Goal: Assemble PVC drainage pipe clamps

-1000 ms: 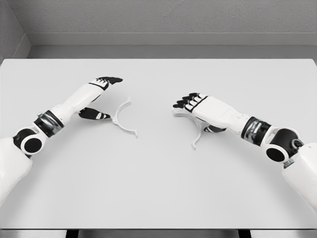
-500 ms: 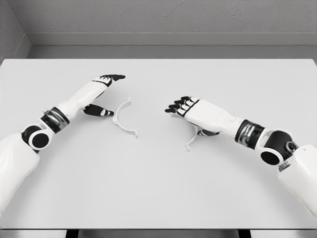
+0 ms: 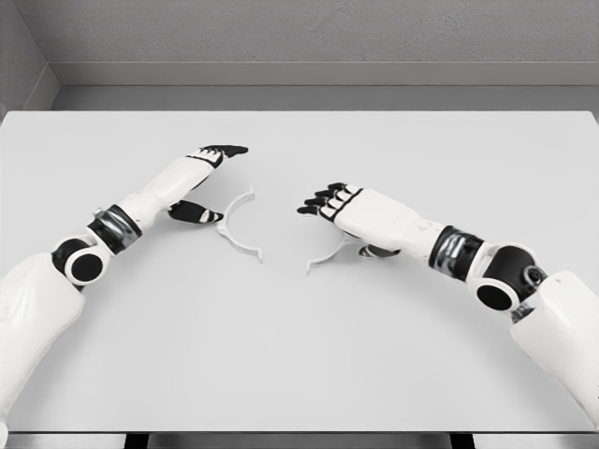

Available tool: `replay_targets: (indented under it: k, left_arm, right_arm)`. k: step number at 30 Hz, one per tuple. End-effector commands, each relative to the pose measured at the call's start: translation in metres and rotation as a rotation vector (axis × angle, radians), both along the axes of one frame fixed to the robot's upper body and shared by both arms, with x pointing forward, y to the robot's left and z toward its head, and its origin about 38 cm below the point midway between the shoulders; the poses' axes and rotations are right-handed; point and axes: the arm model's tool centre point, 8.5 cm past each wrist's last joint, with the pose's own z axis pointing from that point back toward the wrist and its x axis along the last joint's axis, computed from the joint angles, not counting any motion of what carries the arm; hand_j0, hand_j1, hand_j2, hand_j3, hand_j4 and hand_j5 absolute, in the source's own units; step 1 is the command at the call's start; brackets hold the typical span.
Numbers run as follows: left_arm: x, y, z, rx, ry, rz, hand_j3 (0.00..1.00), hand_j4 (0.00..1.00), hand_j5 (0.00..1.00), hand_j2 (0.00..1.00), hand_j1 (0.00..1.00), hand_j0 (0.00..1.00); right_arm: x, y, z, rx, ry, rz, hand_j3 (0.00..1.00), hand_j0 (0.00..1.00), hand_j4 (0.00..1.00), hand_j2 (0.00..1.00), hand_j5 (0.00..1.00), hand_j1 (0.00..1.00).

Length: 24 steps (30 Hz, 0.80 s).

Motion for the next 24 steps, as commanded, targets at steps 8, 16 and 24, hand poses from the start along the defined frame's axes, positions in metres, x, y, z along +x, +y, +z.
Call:
replay_targets:
  k: [8,16,24]
  left_arm:
    - [-0.002,-0.008,-0.003,-0.005,0.004,-0.016,1.00,1.00,1.00,1.00,1.00,1.00]
    - [-0.004,-0.018,-0.002,-0.018,-0.002,-0.034,1.00,1.00,1.00,1.00,1.00,1.00]
    - [-0.004,-0.015,-0.001,-0.019,-0.002,-0.032,1.00,1.00,1.00,1.00,1.00,1.00]
  right_arm:
    - [0.018,-0.011,0.001,-0.017,0.002,-0.051,1.00,1.00,1.00,1.00,1.00,1.00]
    - [0.020,-0.002,-0.003,-0.010,0.014,-0.043,1.00,1.00,1.00,1.00,1.00,1.00]
    - [0.022,0.014,-0.003,-0.002,0.019,-0.016,1.00,1.00,1.00,1.00,1.00,1.00]
